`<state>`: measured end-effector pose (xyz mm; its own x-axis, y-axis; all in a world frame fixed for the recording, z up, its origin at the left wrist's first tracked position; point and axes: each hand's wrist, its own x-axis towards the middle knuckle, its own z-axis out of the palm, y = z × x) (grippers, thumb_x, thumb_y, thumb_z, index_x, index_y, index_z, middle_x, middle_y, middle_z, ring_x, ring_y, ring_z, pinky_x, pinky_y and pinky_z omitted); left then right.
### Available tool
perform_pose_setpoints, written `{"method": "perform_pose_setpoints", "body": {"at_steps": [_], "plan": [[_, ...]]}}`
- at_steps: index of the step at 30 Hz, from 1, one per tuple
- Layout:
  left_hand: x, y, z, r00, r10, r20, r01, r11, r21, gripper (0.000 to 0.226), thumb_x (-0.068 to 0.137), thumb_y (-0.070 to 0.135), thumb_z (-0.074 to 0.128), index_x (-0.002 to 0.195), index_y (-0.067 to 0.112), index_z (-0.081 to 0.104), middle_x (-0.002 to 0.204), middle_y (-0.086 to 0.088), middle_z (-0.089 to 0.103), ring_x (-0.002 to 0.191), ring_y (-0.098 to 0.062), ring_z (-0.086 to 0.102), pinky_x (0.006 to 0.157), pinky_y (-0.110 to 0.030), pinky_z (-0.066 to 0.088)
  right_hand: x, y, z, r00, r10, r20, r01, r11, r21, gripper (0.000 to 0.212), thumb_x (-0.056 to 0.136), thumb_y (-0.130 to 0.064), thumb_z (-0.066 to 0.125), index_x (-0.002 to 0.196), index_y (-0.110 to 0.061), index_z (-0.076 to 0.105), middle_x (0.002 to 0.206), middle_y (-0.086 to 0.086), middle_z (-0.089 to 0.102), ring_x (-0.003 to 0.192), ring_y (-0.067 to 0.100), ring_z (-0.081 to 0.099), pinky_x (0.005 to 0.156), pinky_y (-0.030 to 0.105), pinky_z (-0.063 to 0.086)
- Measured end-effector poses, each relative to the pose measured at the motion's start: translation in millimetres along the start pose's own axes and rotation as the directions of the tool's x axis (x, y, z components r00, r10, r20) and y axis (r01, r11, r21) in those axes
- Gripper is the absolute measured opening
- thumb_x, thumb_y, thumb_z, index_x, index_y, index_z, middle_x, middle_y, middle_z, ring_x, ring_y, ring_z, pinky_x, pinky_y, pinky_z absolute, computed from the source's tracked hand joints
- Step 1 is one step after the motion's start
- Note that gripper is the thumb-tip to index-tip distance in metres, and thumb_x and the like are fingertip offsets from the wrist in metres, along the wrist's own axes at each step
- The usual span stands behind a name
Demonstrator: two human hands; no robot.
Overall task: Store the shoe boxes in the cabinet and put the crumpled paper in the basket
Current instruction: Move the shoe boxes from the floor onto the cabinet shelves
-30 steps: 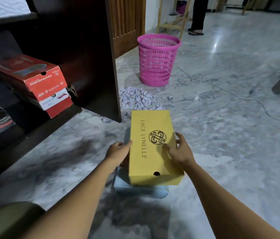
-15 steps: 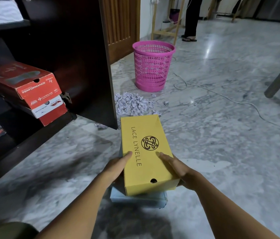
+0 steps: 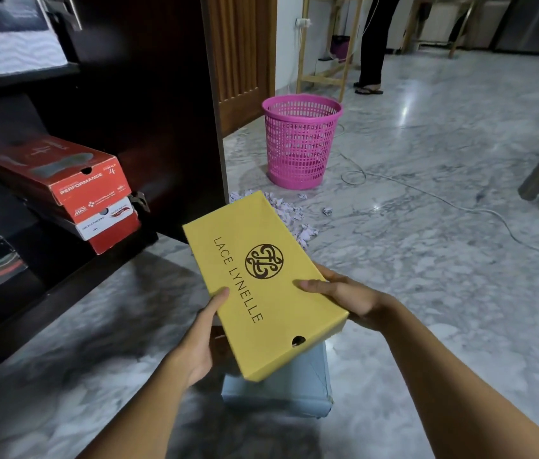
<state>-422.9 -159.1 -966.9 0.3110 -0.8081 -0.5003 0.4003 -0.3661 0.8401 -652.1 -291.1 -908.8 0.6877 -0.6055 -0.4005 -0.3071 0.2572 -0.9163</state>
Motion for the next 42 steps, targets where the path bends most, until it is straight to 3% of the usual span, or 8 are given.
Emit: {"method": "perform_pose_setpoints", "body": {"at_steps": [3, 11, 16, 22, 27, 31, 36, 42], "plan": [[-7.5, 14.2, -7.5, 0.997, 0.073, -0.017, -0.074, 0.994, -0.081, 0.074, 0.061, 0.068, 0.076, 0.123, 0.030, 0.060, 0.117, -0.005, 0.071, 0.114, -0.030, 0.063, 0.102, -0.054, 0.044, 1.8, -31.5, 7.6, 0.998, -0.028, 0.056, 0.031, 0.998, -0.049, 0.051, 0.090, -0.033, 0.067, 0.138, -0.039, 0.050, 0.124, -0.005, 0.069, 0.114, 0.019, 0.066, 0.102, 0.038, 0.048], [-39.7, 107.0, -37.3, 0.965, 0.247, -0.082, -0.247, 0.969, 0.020, 0.043, 0.083, 0.058, 0.059, 0.112, 0.027, 0.068, 0.110, -0.002, 0.074, 0.111, -0.028, 0.064, 0.108, -0.051, 0.039, 8.3, -110.5, 34.6, 0.978, -0.131, 0.163, 0.149, 0.983, -0.104, 0.049, 0.090, -0.039, 0.064, 0.137, -0.025, 0.054, 0.126, 0.002, 0.068, 0.117, 0.022, 0.064, 0.106, 0.043, 0.045], [-62.4, 163.4, -74.8, 0.904, 0.405, -0.137, -0.392, 0.913, 0.112, 0.082, 0.058, 0.070, 0.065, 0.125, 0.023, 0.059, 0.118, -0.002, 0.070, 0.113, -0.024, 0.063, 0.101, -0.045, 0.043, 16.0, -151.7, 65.8, 0.941, -0.241, 0.237, 0.275, 0.954, -0.120, 0.070, 0.074, -0.057, 0.073, 0.137, -0.035, 0.052, 0.133, 0.000, 0.063, 0.125, 0.026, 0.058, 0.112, 0.053, 0.036], [-86.1, 257.6, -101.7, 0.812, 0.561, -0.159, -0.555, 0.828, 0.086, 0.066, 0.062, 0.070, 0.061, 0.114, 0.030, 0.070, 0.114, 0.000, 0.073, 0.112, -0.026, 0.065, 0.104, -0.051, 0.043, 24.6, -241.7, 115.4, 0.884, -0.438, 0.164, 0.465, 0.860, -0.210, 0.035, 0.098, -0.046, 0.043, 0.129, -0.034, 0.052, 0.099, -0.014, 0.075, 0.090, 0.006, 0.071, 0.075, 0.024, 0.052], [-99.3, 349.8, -124.6, 0.761, 0.619, -0.194, -0.616, 0.783, 0.084, 0.073, 0.056, 0.071, 0.066, 0.116, 0.030, 0.068, 0.112, -0.003, 0.073, 0.108, -0.031, 0.066, 0.101, -0.054, 0.045, 41.8, -293.6, 133.6, 0.801, -0.574, 0.171, 0.599, 0.779, -0.186, 0.046, 0.086, -0.054, 0.058, 0.130, -0.045, 0.051, 0.113, -0.010, 0.069, 0.107, 0.013, 0.066, 0.089, 0.037, 0.050], [-99.1, 416.2, -135.2, 0.718, 0.619, -0.319, -0.642, 0.766, 0.043, 0.070, 0.057, 0.067, 0.067, 0.117, 0.030, 0.065, 0.108, 0.002, 0.073, 0.102, -0.023, 0.068, 0.093, -0.044, 0.050, 64.1, -337.8, 155.7, 0.701, -0.710, 0.059, 0.711, 0.693, -0.120, 0.050, 0.086, -0.052, 0.063, 0.134, -0.042, 0.054, 0.125, -0.013, 0.065, 0.118, 0.012, 0.060, 0.095, 0.041, 0.051], [-92.0, 484.7, -151.4, 0.745, 0.513, -0.426, -0.597, 0.798, -0.082, 0.077, 0.056, 0.066, 0.068, 0.121, 0.028, 0.058, 0.106, -0.004, 0.072, 0.089, -0.026, 0.070, 0.065, -0.039, 0.056, 99.4, -408.5, 196.3, 0.628, -0.752, -0.200, 0.744, 0.655, -0.128, 0.033, 0.093, -0.044, 0.058, 0.124, -0.031, 0.062, 0.107, -0.017, 0.069, 0.097, -0.001, 0.065, 0.083, 0.031, 0.054], [-81.9, 532.4, -172.6, 0.805, 0.432, -0.408, -0.532, 0.829, -0.172, 0.073, 0.062, 0.066, 0.067, 0.118, 0.020, 0.061, 0.104, -0.010, 0.072, 0.093, -0.030, 0.070, 0.089, -0.049, 0.054, 142.6, -473.8, 225.7, 0.630, -0.704, -0.330, 0.658, 0.708, -0.255, 0.068, 0.089, -0.051, 0.061, 0.145, -0.016, 0.042, 0.128, -0.002, 0.055, 0.115, 0.017, 0.054, 0.101, 0.043, 0.050]]}}
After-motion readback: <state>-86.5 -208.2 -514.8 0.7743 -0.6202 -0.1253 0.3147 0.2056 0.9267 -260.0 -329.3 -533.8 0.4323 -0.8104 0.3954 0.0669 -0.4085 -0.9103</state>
